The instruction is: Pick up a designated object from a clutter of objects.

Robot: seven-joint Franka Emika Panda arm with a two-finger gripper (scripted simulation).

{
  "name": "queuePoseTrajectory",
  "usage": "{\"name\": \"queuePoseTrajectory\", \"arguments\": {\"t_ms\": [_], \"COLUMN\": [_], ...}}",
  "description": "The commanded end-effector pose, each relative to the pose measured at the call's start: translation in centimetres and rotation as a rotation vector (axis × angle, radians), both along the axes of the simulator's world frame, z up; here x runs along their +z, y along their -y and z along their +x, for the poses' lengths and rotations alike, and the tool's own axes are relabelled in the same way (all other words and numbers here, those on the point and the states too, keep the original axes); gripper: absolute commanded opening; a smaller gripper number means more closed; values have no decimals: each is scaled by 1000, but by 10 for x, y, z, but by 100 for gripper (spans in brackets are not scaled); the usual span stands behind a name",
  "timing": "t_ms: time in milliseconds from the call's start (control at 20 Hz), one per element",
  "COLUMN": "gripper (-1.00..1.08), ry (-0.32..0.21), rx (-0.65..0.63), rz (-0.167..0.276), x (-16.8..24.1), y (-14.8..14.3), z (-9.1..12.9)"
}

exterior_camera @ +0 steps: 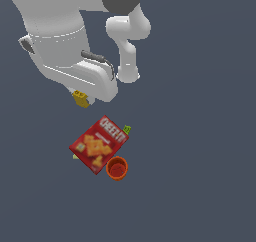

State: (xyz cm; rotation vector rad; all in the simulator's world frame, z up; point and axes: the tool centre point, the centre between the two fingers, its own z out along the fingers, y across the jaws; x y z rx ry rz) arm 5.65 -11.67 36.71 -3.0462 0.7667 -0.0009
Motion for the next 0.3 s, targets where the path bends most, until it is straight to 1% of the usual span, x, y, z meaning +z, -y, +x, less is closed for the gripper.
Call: {"name": "queuePoseTrajectory", "arguments": {"t_ms": [0, 250], "gripper": [-100, -100], "ry": [-1, -1], "rx": [1, 1], "rz": [0, 0], "x": [6, 9], "y": [5, 8], "z": [1, 3]}}
